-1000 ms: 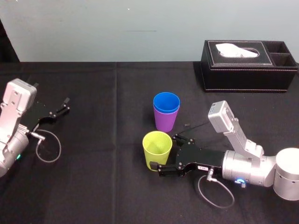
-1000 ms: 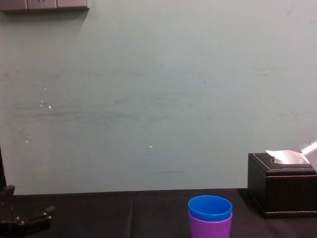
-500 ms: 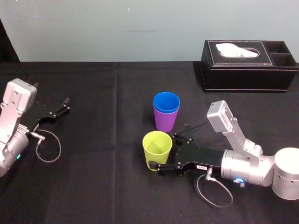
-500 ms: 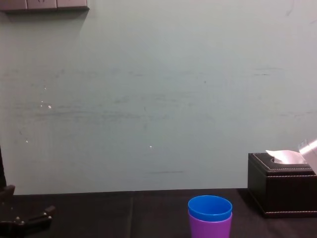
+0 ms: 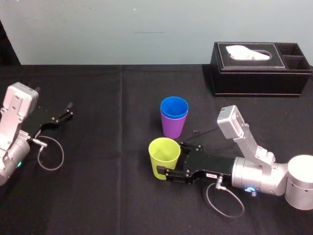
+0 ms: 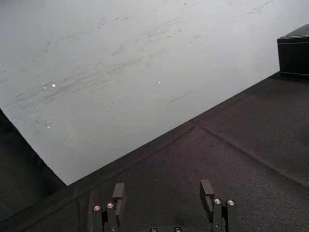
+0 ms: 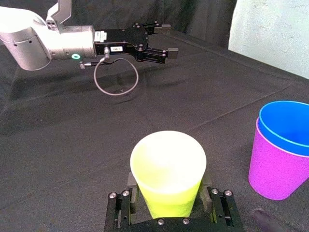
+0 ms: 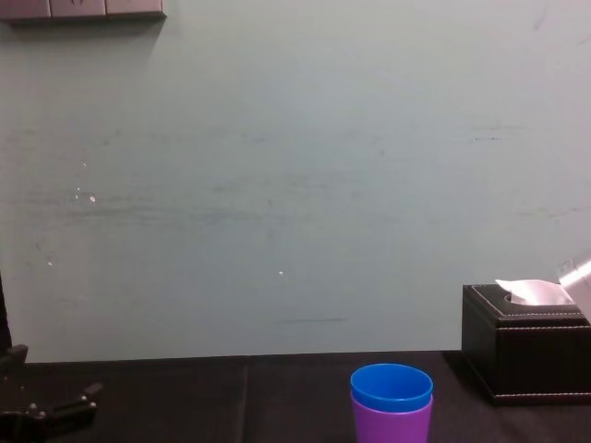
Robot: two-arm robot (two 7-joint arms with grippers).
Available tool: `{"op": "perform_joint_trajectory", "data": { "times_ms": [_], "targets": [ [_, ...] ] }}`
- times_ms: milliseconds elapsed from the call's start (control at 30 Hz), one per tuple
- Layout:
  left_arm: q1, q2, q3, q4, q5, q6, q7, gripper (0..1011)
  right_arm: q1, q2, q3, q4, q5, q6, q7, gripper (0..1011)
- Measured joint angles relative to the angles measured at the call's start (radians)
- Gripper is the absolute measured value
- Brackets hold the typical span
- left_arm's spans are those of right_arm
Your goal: Stack the three plastic cups sequentially using one hand.
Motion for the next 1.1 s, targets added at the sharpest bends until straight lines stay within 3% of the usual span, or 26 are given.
{"op": "perform_joint_trajectory", "data": {
  "times_ms": [633,867,1100],
  "targets": [
    [0.0,0.0,0.0,0.0,0.0,0.0,0.0,1011,-0.004,0.007,0.009,-0.024,0.0,0.005,-0.01,723],
    [0.0,0.0,0.0,0.0,0.0,0.0,0.0,1011,0.018,0.021,0.027,-0.069,0.015,0.052,-0.012,723],
    [0.0,0.0,0.0,0.0,0.0,0.0,0.0,1011,0.094,0.041,0.062,-0.117,0.09,0.143,0.011,723]
  ]
}}
